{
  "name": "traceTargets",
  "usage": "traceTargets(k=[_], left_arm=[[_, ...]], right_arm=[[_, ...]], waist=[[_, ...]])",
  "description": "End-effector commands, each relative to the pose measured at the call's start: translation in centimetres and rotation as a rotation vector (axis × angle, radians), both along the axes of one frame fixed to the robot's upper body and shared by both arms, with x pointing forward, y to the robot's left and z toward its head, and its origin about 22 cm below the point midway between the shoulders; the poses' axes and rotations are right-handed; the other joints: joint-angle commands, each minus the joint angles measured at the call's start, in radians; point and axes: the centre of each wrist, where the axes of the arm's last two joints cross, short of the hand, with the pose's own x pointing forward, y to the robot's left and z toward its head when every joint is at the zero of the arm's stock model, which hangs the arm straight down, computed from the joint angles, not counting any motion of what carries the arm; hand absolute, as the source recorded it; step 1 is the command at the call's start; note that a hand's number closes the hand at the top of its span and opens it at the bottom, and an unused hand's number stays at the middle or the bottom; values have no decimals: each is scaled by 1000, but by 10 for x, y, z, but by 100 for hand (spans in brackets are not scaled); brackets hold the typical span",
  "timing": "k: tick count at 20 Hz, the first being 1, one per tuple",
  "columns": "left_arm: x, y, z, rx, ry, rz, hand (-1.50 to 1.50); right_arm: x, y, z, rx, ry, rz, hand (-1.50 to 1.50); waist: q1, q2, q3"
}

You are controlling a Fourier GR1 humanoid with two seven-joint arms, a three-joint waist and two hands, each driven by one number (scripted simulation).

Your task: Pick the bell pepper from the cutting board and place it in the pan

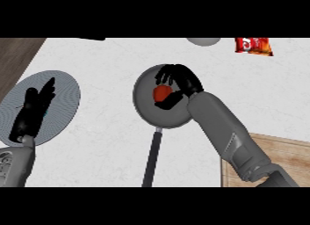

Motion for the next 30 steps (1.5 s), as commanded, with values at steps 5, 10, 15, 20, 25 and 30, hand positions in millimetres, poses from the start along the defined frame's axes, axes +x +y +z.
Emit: traceTargets(k=[5,10,15,20,25,30], left_arm=[[9,-14,2,-5,-12,-45,0],[14,-18,12,-1,-17,-45,0],[10,-12,-1,0,0,-26,0],[8,-7,-1,0,-1,13,0],[-14,13,-10,-6,28,89,0],[-14,17,-4,-7,9,77,0]], right_arm=[[-7,-4,-16,93,25,-7,-150],[-10,-7,-19,251,-11,-40,-150],[-7,-6,-13,375,-73,-106,-150],[8,2,11,433,-62,-195,-150],[18,-34,14,469,-66,-250,-150],[29,-103,25,524,-92,-269,-150]], waist=[[50,13,1],[37,4,3],[23,3,1],[-22,-6,0],[-81,-19,-1],[-95,-18,-1]])
